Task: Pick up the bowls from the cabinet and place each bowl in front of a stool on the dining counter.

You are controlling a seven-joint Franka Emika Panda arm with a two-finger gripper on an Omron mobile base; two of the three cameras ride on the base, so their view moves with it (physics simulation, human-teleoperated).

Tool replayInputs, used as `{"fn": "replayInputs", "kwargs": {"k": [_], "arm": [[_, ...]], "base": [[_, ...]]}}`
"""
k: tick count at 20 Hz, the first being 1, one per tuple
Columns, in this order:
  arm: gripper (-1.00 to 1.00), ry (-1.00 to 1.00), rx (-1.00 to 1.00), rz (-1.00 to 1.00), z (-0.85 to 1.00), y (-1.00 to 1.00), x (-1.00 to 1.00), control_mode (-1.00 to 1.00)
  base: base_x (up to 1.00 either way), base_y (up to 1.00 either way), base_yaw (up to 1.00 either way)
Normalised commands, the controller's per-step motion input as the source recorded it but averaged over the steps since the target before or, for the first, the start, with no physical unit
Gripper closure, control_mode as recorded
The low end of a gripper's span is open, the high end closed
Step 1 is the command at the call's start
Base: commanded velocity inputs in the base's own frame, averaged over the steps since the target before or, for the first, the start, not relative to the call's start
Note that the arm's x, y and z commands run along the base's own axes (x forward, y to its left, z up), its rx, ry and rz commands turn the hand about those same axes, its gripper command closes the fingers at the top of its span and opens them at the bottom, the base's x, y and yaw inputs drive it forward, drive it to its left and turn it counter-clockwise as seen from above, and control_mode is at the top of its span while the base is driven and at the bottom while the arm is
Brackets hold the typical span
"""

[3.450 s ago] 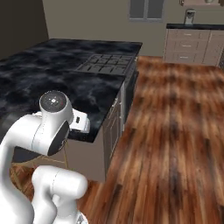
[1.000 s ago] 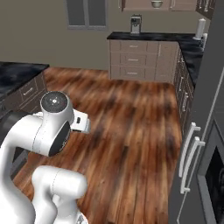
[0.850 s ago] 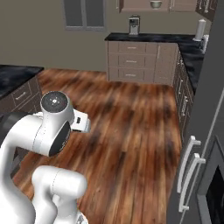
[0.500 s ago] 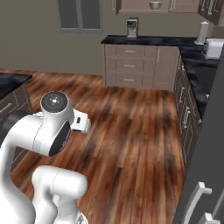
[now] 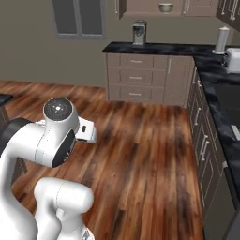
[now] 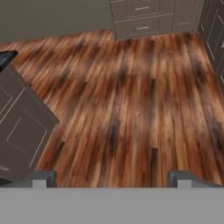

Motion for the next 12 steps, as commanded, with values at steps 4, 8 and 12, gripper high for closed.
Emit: {"fn": "replayInputs", "kwargs": {"k": [4,8,12], "arm": [[-1.0,0.0,0.0,0.0,0.0,0.0,0.0,1.0],[-1.0,0.0,0.0,0.0,0.0,0.0,0.0,1.0],[-1.0,0.0,0.0,0.0,0.0,0.0,0.0,1.0]], "base": [[1.0,-0.06,0.0],[1.0,-0.1,0.01],[1.0,-0.09,0.0]]}}
